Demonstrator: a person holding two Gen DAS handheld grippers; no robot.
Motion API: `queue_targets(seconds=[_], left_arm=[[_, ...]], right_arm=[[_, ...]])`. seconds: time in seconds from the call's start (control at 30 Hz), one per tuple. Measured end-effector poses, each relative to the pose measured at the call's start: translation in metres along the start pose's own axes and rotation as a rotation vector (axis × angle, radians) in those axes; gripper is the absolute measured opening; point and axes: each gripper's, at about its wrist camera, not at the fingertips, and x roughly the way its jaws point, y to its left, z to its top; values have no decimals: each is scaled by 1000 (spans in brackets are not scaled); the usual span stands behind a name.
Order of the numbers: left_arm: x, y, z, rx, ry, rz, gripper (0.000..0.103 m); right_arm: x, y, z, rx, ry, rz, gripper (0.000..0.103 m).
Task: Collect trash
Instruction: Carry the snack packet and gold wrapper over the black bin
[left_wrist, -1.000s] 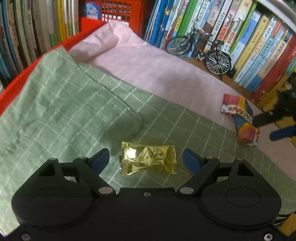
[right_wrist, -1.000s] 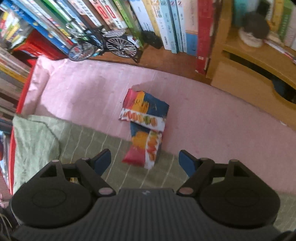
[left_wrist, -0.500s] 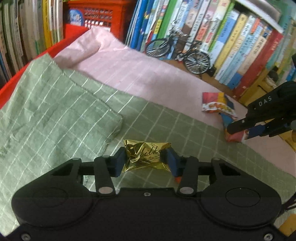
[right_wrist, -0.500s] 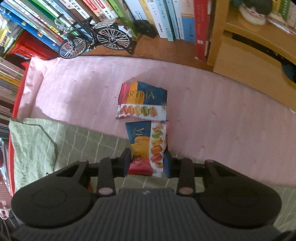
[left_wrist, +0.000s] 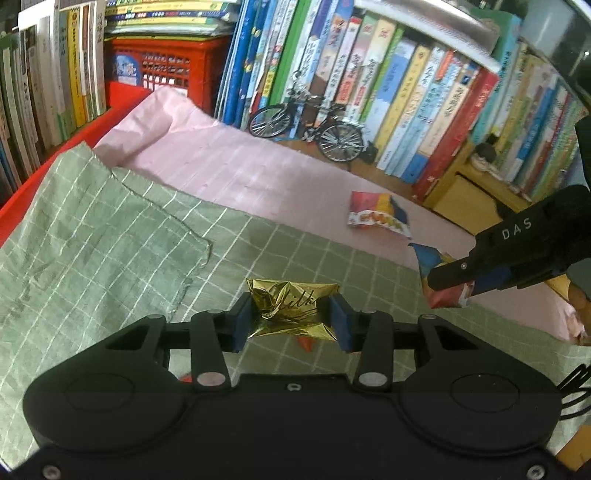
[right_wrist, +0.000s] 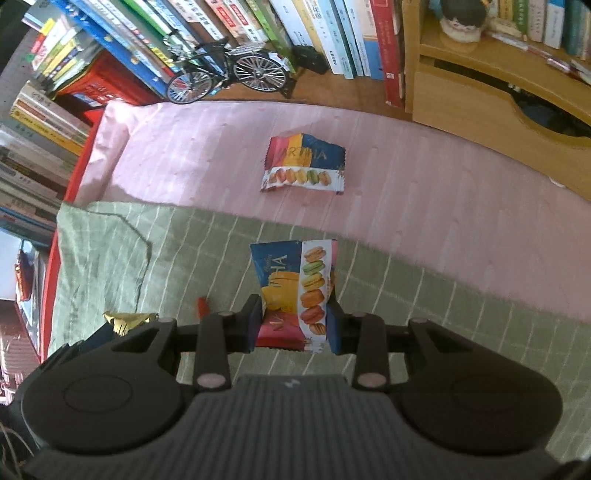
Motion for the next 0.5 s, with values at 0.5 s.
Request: queue_targets(seconds=[0.5], left_arm=[[-102, -9, -21, 46, -61, -37, 41]], right_arm=[[-79, 39, -73, 2, -88, 23, 40]])
